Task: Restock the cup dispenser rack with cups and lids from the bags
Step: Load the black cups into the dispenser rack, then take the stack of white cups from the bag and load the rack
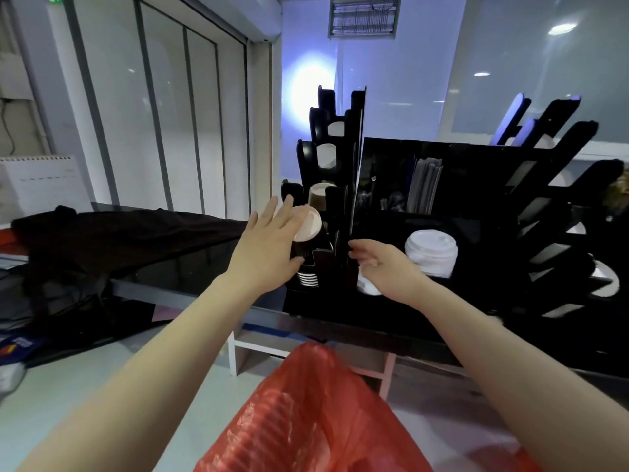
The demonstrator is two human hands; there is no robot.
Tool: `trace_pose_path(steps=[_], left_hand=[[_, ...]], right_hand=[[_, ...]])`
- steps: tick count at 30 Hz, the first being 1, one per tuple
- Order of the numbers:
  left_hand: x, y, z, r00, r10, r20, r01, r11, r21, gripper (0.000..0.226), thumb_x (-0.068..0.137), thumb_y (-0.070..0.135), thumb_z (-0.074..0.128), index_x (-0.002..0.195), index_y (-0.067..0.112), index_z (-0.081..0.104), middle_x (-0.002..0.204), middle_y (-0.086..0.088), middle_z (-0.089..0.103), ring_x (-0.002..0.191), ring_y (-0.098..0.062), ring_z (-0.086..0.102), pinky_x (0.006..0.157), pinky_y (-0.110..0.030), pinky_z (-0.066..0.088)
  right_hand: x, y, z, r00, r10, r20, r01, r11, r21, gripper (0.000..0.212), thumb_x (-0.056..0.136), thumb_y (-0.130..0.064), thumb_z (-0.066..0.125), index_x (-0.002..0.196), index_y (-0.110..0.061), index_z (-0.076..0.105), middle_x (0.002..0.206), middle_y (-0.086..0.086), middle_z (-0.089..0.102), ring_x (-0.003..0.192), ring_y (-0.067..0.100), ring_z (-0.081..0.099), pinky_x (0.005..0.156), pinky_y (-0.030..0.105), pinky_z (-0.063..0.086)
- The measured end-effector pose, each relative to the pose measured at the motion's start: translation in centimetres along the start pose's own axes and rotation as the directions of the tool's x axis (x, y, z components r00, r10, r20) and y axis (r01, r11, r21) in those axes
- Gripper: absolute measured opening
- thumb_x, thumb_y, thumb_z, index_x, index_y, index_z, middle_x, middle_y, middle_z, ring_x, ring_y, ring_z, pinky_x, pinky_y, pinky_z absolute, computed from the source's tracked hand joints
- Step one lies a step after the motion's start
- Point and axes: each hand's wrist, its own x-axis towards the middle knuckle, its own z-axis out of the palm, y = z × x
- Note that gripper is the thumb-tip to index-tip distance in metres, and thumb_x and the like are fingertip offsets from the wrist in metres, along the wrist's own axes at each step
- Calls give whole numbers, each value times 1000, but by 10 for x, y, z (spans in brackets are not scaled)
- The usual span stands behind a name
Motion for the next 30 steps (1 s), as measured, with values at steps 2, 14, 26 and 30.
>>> trace_pose_path(steps=[2, 14, 26, 30], left_hand=[[-23, 2, -1, 995, -44, -89, 33, 993, -113, 84, 89, 28, 60, 153, 21, 6, 161, -2, 3, 148, -19, -1, 117, -36, 1], [-211, 28, 26, 891, -440, 111, 433, 751, -499, 55, 86, 25, 66, 136, 36, 46, 131, 27, 47, 121, 2, 46, 93, -14, 31], [-297, 57, 48, 823, -371, 430, 542, 741, -397, 38, 81, 51, 68, 117, 49, 55, 151, 11, 26, 145, -10, 14, 116, -31, 15], [-315, 80, 59, 792, -409, 452, 548, 804, -232, 81, 60, 87, 35, 134, 54, 35, 152, 17, -4, 144, -17, -13, 114, -56, -4]], right_hand=[[-14, -1, 0, 1000, -2, -24, 2, 1000, 12, 50, 92, 0, 45, 139, -14, 47, 130, 2, 59, 117, 9, 52, 90, 6, 36], [-132, 23, 49, 992, -105, 69, 104, 995, 5, 42, 80, 11, 49, 82, -27, 66, 82, -16, 68, 82, -6, 62, 75, 5, 42], [-191, 75, 81, 831, -229, 508, 510, 680, -527, 39, 55, -22, 83, 91, -33, 76, 107, -5, 69, 102, 24, 64, 89, 41, 51], [-190, 90, 93, 821, -115, 559, 501, 616, -608, 39, 78, -22, 71, 115, -32, 68, 135, 1, 54, 133, 29, 42, 113, 49, 25]])
